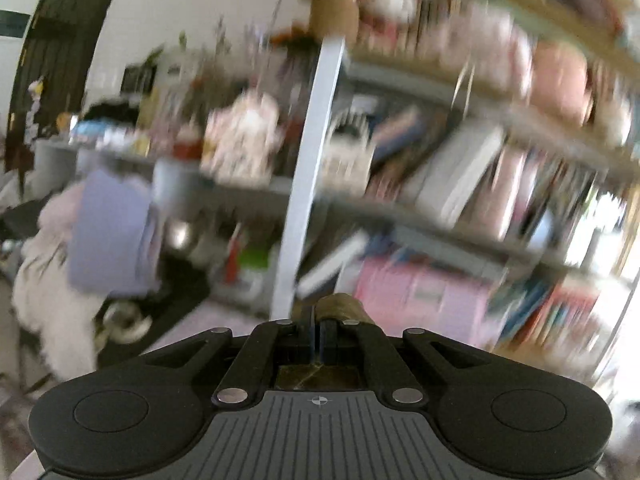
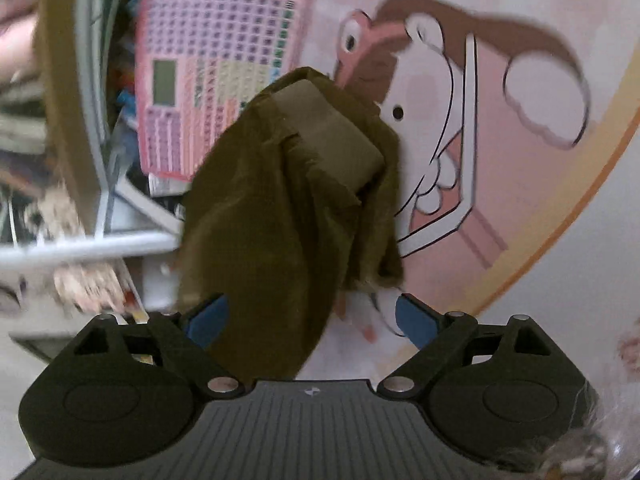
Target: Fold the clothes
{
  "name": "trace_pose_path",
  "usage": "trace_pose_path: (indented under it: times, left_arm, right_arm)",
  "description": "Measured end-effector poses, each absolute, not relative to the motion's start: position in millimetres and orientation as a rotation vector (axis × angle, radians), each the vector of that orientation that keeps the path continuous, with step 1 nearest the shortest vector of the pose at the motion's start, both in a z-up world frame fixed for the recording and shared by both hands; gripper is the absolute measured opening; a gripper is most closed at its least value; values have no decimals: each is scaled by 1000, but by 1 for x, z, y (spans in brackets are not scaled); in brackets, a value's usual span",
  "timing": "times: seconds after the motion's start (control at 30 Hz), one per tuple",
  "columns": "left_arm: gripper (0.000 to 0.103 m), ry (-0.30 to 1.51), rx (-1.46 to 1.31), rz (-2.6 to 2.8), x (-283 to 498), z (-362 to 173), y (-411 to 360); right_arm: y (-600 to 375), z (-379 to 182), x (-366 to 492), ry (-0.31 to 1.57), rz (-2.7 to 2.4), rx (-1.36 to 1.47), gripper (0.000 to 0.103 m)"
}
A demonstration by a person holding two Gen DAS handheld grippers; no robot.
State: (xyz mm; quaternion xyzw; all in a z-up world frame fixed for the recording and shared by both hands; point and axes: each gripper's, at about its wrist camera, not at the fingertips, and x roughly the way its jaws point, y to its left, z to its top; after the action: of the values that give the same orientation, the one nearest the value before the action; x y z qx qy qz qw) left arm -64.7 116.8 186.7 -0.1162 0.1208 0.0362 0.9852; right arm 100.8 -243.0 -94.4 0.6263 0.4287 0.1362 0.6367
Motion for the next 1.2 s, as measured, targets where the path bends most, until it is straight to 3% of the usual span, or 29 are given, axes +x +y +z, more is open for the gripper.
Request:
trace_pose_path:
  times: [0.2,0.23,0.27,0.37,0.5,0.63,0.77,0.93,1.0,1.07,1.2]
  left_arm:
    - [1,182,-237,83,-64,215,126]
    - [1,193,-234,110,-65,213,131]
    - [1,203,-231,136,-65,210,136]
    - [1,243,-205,219,-66,201,149]
    - [1,322,-206,259,-64,179,162]
    - [1,333,-238,254,-65,170,163]
    - [1,334,-238,237,-67,168,161]
    - [1,364,-237,253,-69,163,164]
    - [1,376,-234,265,-70,161,167]
    - [1,392,-219,283,-70,158,170]
    - [11,504,-169,298,-60,137,171]
  right_arm:
    - [-234,-114,122,896,255,1741,83]
    - [-232,-115,125,895,252,1763,71]
    - [-230,-115,125,893,246,1768,52]
    - [-230,-116,123,853,263,1790,21]
    - [-245,-114,128,827,240,1751,20]
    - [-245,-117,122,901,248,1733,25]
    - [-239,-122,119,933,224,1710,45]
    - [-224,-129,134,943,223,1697,53]
    - [-219,-132,139,948,214,1699,45]
    - [-219,-131,142,921,219,1697,15]
    - [-248,-102,137,776,240,1664,11]
